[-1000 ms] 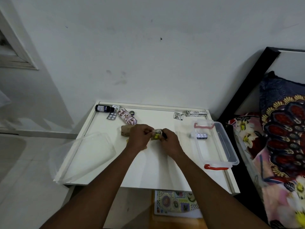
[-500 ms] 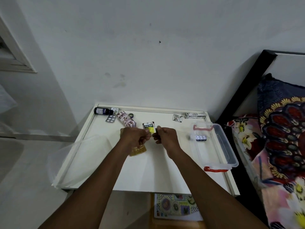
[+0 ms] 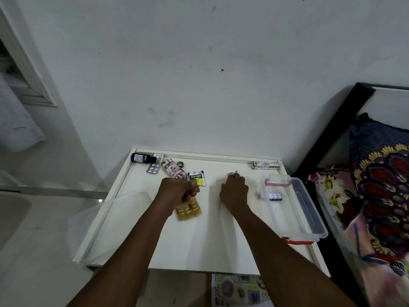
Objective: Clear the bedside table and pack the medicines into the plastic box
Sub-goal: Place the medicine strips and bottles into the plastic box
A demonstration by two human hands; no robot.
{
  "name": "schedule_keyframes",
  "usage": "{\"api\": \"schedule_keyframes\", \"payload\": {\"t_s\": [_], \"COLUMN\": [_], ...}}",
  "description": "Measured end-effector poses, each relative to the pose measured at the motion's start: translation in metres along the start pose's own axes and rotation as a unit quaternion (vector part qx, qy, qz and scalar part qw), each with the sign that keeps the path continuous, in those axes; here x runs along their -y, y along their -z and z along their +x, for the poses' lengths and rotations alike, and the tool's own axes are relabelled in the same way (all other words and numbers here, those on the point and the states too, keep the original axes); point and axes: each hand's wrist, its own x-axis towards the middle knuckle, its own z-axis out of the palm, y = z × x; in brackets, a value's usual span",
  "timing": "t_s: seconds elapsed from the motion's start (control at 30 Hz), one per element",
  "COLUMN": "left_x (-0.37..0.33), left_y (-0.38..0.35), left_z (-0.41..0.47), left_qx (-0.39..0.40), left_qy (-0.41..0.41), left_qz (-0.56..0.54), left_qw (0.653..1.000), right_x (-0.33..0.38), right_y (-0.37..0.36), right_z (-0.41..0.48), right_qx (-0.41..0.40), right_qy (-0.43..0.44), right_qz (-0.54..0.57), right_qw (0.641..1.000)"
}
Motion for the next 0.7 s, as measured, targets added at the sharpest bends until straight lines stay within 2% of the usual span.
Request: {"api": "schedule_keyframes", "payload": {"t_s": [0.07,0.13,0.27,0.33,0.47,0.6,0.67,0.7], "left_x": [-0.001,-0.002,-0.002,-0.002,-0.003,-0.005,-0.005,-0.004], "left_y": [0.002,0.001,-0.004,-0.005,-0.004,-0.001,-0.001,-0.001], "left_z": [-0.002,-0.006,-0.021,-0.029,-0.042,-0.042,-0.04,-0.038], "left_qx": [0.0,0.006,0.015,0.024,0.041,0.045,0.038,0.032], "left_qy": [0.004,0.004,-0.006,-0.012,-0.016,-0.017,-0.014,-0.013], "left_qz": [0.004,0.008,0.035,0.04,0.059,0.074,0.072,0.07], "left_qw": [1.0,1.0,0.999,0.999,0.997,0.996,0.997,0.997], "right_x": [-0.003,-0.011,-0.023,-0.026,-0.026,-0.026,-0.024,-0.022], "right_y": [-0.008,-0.01,0.003,0.009,0.017,0.014,0.019,0.022], "right_z": [-0.027,-0.049,-0.053,-0.048,-0.045,-0.051,-0.05,-0.046], "right_qx": [-0.006,-0.032,0.03,0.039,0.024,0.021,-0.01,-0.045], "right_qy": [0.046,0.056,-0.058,-0.068,0.012,0.088,0.093,0.071], "right_qz": [0.004,0.056,0.2,0.265,0.176,-0.004,-0.009,0.047], "right_qw": [0.999,0.996,0.978,0.961,0.984,0.996,0.996,0.995]}}
